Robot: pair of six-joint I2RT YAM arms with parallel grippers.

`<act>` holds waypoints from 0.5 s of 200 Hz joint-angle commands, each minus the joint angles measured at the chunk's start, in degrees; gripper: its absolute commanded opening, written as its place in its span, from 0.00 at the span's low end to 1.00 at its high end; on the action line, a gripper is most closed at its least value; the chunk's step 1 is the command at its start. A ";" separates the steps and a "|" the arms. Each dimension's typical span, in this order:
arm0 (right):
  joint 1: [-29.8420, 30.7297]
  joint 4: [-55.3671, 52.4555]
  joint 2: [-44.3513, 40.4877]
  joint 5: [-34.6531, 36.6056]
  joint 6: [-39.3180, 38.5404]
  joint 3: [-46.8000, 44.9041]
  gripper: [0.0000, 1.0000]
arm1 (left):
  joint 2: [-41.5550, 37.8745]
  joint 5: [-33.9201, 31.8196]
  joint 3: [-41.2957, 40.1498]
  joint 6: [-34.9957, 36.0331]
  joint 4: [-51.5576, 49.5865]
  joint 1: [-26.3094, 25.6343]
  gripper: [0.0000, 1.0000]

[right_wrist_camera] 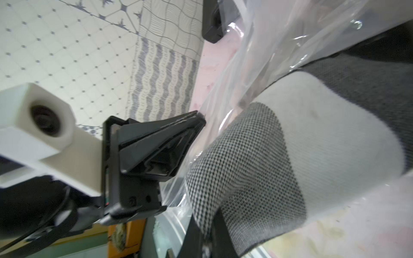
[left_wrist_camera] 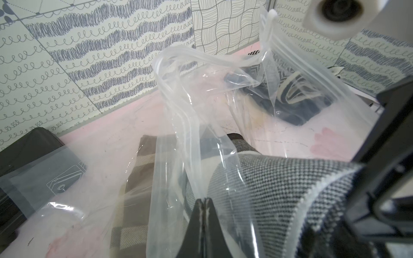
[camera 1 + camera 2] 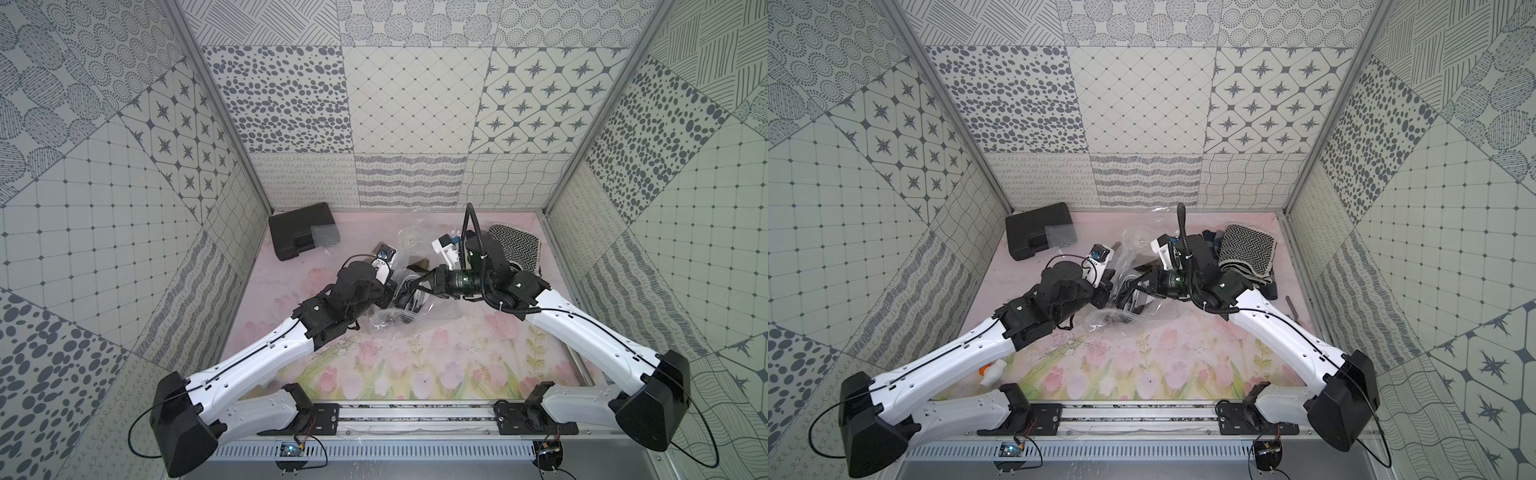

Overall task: Take the blanket out of the vacuum bag
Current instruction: Take out the blanket from the vacuum bag.

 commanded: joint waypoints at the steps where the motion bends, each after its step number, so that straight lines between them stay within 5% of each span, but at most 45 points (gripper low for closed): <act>1: 2.73 -9.34 -5.34 8.68 -5.70 9.79 0.00 | 0.02 0.54 -0.23 -0.13 4.93 -1.19 0.00; 30: -3.95 -15.98 -9.16 11.69 -10.80 17.39 0.00 | 0.46 0.36 -0.12 0.07 4.68 -1.74 0.00; 100: -19.12 -28.18 -1.14 23.00 -29.16 38.22 0.00 | -0.82 -1.87 0.26 0.42 1.91 -2.53 0.00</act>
